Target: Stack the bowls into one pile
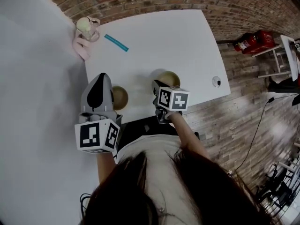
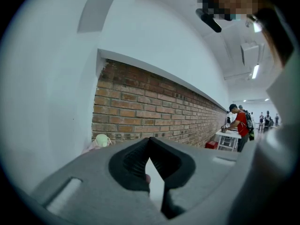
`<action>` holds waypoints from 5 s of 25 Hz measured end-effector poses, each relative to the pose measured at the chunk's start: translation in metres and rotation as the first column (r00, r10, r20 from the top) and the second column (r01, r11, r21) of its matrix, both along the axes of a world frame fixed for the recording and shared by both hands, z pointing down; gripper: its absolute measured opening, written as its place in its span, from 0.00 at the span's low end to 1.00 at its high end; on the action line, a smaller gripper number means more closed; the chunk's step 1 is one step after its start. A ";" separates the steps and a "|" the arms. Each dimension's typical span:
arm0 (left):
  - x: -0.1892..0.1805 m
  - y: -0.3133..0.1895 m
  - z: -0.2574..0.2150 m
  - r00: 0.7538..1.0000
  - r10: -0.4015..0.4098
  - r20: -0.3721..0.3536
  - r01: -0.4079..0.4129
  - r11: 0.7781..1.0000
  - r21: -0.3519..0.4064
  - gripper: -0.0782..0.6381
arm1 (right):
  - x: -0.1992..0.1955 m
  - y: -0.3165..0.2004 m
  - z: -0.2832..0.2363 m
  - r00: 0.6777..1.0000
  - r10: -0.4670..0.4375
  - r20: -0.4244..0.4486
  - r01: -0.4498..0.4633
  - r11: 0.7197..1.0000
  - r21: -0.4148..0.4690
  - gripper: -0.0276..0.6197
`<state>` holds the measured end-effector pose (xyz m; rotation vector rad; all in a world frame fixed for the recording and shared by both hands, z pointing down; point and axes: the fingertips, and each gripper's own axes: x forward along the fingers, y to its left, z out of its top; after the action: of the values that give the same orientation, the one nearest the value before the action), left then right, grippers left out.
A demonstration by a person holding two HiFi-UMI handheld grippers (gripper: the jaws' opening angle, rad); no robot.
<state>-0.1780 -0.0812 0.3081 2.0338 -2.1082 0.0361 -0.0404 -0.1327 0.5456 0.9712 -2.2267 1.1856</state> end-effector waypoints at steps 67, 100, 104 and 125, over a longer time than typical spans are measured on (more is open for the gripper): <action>-0.094 0.104 0.039 0.949 -0.314 -0.035 0.309 0.945 -0.105 0.11 | -0.117 0.088 0.061 0.923 -0.385 -0.002 0.379 0.908 -0.180 0.18; -0.077 0.091 0.028 0.977 -0.210 -0.025 0.208 0.976 -0.073 0.11 | -0.107 0.081 0.056 0.958 -0.285 0.009 0.282 0.942 -0.183 0.08; -0.071 0.084 0.025 0.983 -0.182 -0.024 0.180 0.982 -0.062 0.11 | -0.099 0.075 0.053 0.966 -0.260 0.011 0.258 0.951 -0.172 0.08; -0.031 0.045 0.008 0.999 -0.026 -0.025 0.025 1.000 -0.016 0.11 | -0.059 0.046 0.029 0.991 -0.129 0.020 0.131 0.984 -0.123 0.08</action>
<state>-0.2088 -0.0363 0.3165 1.9874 -2.1117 0.0223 -0.0990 -0.0872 0.5750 0.7595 -2.1605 1.2571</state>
